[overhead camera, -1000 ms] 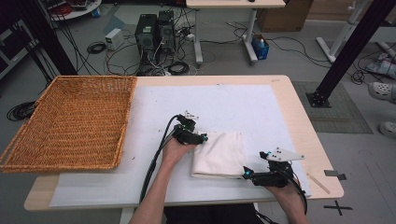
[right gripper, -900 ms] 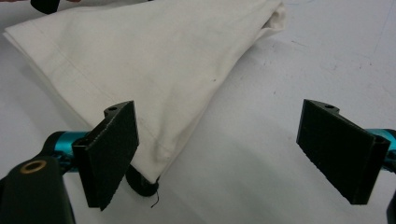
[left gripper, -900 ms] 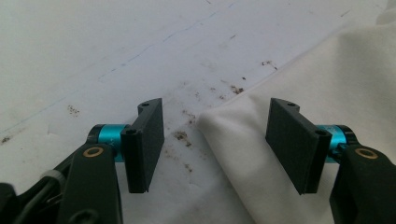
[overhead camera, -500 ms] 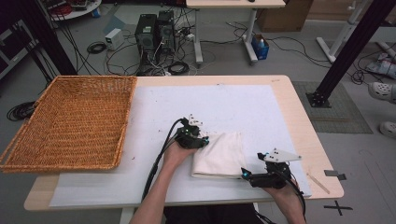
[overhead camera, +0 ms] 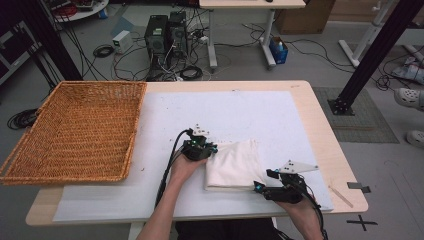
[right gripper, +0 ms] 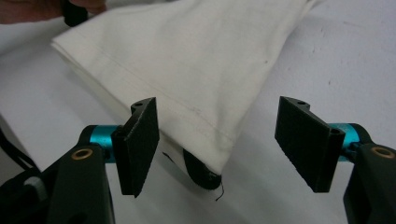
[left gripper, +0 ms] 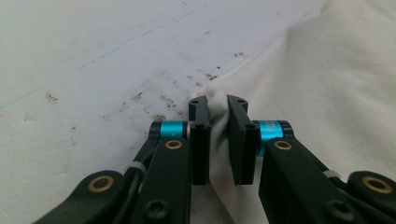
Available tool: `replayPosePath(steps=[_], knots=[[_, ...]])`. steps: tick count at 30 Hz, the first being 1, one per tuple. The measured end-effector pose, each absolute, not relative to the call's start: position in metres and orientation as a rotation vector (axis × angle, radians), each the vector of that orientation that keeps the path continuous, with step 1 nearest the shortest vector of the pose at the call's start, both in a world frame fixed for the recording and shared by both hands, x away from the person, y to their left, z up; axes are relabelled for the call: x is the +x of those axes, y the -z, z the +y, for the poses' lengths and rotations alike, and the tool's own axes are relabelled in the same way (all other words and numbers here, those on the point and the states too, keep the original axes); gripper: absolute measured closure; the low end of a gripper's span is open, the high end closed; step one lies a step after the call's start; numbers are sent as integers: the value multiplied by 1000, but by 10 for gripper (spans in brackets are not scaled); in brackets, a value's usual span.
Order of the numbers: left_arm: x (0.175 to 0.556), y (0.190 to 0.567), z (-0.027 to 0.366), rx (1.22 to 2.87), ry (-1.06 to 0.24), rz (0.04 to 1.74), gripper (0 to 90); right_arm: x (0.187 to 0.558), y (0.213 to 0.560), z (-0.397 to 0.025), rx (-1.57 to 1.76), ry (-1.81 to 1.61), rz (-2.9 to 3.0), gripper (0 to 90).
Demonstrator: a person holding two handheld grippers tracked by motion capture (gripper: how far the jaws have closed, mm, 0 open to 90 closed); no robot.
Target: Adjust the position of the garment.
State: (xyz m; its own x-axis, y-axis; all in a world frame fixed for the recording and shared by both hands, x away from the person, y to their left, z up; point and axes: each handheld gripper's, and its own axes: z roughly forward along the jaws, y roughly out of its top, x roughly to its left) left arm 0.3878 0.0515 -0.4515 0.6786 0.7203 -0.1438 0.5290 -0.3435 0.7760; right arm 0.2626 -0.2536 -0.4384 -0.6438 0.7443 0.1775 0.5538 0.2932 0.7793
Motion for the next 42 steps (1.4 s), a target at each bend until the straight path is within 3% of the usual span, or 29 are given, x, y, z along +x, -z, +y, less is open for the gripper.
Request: replayPosePath(steps=[6,14,17,26,42], knots=[[387,452,51,2032,-289,959,799,263,450,-233,1189,-1121,2402,396],[387,451,50,2029,-290,976,799,257,452,-228,1105,-1177,2416,703],[386,451,49,2034,-301,970,805,255,455,-228,1091,-1226,2399,759],[392,434,57,2075,-441,954,815,267,439,-226,1027,-1236,2434,790],[452,421,127,1998,-524,1148,814,352,417,-158,887,-1218,2527,785]])
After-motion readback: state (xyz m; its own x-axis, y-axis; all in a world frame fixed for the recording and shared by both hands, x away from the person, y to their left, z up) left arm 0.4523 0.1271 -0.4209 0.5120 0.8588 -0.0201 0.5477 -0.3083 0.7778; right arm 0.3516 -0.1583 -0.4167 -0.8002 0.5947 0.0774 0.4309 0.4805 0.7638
